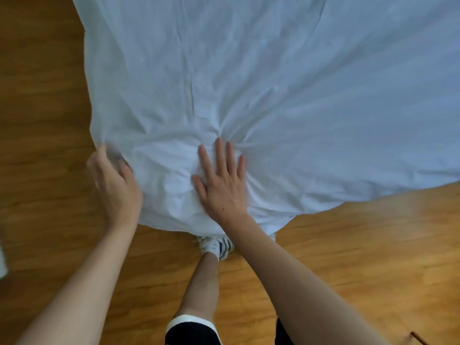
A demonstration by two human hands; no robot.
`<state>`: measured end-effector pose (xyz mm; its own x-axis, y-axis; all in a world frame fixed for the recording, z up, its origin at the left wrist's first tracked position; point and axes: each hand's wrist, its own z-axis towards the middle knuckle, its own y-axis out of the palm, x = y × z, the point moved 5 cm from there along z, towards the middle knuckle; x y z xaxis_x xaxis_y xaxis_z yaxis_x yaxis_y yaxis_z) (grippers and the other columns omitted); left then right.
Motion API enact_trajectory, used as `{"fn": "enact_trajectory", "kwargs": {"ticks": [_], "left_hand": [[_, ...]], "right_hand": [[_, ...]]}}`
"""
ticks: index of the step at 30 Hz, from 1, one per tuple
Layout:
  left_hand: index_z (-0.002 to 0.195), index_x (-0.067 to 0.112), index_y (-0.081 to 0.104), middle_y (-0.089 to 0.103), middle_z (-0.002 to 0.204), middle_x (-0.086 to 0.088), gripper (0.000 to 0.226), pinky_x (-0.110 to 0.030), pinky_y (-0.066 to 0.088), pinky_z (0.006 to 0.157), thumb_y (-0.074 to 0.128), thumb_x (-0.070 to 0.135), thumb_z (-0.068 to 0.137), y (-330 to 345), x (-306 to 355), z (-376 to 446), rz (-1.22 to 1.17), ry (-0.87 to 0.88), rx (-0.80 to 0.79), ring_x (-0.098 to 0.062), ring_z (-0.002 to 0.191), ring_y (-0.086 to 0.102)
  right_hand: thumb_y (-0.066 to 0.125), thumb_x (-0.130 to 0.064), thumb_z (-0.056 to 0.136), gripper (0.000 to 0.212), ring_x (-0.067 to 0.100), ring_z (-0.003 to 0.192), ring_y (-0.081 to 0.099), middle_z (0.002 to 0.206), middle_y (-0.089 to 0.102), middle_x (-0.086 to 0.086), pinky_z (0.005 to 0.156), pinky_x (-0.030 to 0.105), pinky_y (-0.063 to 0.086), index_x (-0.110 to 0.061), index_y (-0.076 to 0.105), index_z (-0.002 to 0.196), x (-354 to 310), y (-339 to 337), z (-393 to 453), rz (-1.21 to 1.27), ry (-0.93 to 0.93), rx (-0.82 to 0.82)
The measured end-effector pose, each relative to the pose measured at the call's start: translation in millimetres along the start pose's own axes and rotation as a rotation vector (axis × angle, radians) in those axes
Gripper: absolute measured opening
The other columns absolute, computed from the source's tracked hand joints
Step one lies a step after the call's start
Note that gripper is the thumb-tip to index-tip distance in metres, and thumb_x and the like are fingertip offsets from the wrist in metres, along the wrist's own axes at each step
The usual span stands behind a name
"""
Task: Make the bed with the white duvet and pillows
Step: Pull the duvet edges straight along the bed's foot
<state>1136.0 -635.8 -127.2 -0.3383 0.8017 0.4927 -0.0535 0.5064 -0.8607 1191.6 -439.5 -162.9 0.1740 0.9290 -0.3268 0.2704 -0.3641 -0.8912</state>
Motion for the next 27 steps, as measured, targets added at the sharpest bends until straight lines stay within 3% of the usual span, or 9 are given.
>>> {"fn": "enact_trajectory", "kwargs": {"ticks": [4,6,9,12,15,18,23,25,27], "left_hand": [[0.145,0.006,0.036,0.028,0.151,-0.027,0.053,-0.046,0.024,0.113,0.044,0.031,0.099,14.6,47.1,-9.7,0.147,0.515,-0.045,-0.041,0.139,0.027],[0.147,0.010,0.033,0.021,0.154,-0.027,0.056,-0.050,0.020,0.116,0.038,0.039,0.100,32.1,56.5,-15.7,0.304,0.664,-0.183,-0.039,0.143,0.020],[0.152,0.016,0.021,0.008,0.159,-0.020,0.061,-0.054,0.014,0.117,0.023,0.048,0.101,63.6,41.9,-24.5,0.565,0.612,-0.410,-0.031,0.148,0.005],[0.151,0.016,0.021,0.011,0.158,-0.022,0.062,-0.057,0.013,0.116,0.030,0.046,0.098,75.1,39.2,-20.1,0.598,0.604,-0.431,-0.033,0.147,0.008],[0.151,0.014,0.023,0.012,0.157,-0.025,0.062,-0.058,0.011,0.115,0.039,0.041,0.097,78.8,40.2,-13.9,0.577,0.666,-0.456,-0.036,0.147,0.010],[0.152,0.015,0.019,0.008,0.156,-0.028,0.064,-0.058,0.008,0.116,0.030,0.046,0.097,76.3,34.0,-11.3,0.603,0.803,-0.538,-0.038,0.147,0.006],[0.153,0.017,0.016,0.009,0.156,-0.028,0.070,-0.056,0.006,0.117,0.020,0.056,0.095,64.5,22.4,11.6,0.677,1.291,-0.656,-0.038,0.147,0.007],[0.153,0.019,0.015,0.008,0.157,-0.025,0.072,-0.054,0.006,0.117,0.016,0.059,0.094,60.2,24.4,25.0,0.705,1.401,-0.687,-0.036,0.147,0.006],[0.153,0.017,0.002,-0.001,0.158,-0.025,0.070,-0.053,0.001,0.117,0.011,0.056,0.095,57.5,28.1,27.1,0.753,1.441,-0.754,-0.035,0.148,-0.002]], "right_hand": [[0.041,-0.052,0.096,0.065,0.035,0.148,0.007,0.160,0.013,0.016,0.117,0.054,0.010,-0.024,0.026,0.152,-3.9,-8.8,-2.8,0.037,0.001,0.054],[0.040,-0.052,0.096,0.064,0.038,0.147,0.007,0.159,0.014,0.019,0.116,0.055,0.011,-0.023,0.026,0.152,-8.8,-18.2,-6.2,0.032,-0.035,0.109],[0.037,-0.048,0.098,0.062,0.035,0.148,0.003,0.159,0.012,0.019,0.118,0.055,0.007,-0.022,0.022,0.152,-5.7,-15.0,-9.5,0.058,-0.013,0.130],[0.032,-0.050,0.098,0.063,0.033,0.148,0.006,0.159,0.013,0.019,0.116,0.059,0.016,-0.019,0.024,0.152,3.3,6.7,-0.9,-0.055,0.041,0.054],[0.029,-0.053,0.097,0.064,0.033,0.147,0.007,0.159,0.014,0.019,0.116,0.056,0.008,-0.019,0.024,0.152,4.4,17.6,9.2,-0.098,0.087,0.042],[0.029,-0.055,0.097,0.065,0.032,0.147,0.012,0.159,0.016,0.018,0.116,0.054,0.009,-0.021,0.026,0.152,1.9,19.6,7.8,-0.151,0.113,0.054],[0.023,-0.048,0.099,0.059,0.027,0.149,0.005,0.162,0.009,0.010,0.117,0.055,0.003,-0.024,0.019,0.153,-25.3,19.2,10.5,-0.031,0.482,0.123],[0.020,-0.045,0.101,0.058,0.025,0.149,-0.002,0.162,0.001,0.008,0.118,0.053,-0.003,-0.025,0.012,0.154,-44.5,21.3,16.4,0.053,0.650,0.141],[0.019,-0.044,0.102,0.057,0.024,0.149,-0.006,0.162,-0.003,0.007,0.118,0.051,-0.007,-0.026,0.009,0.155,-60.5,24.5,18.7,0.123,0.777,0.161]]}}
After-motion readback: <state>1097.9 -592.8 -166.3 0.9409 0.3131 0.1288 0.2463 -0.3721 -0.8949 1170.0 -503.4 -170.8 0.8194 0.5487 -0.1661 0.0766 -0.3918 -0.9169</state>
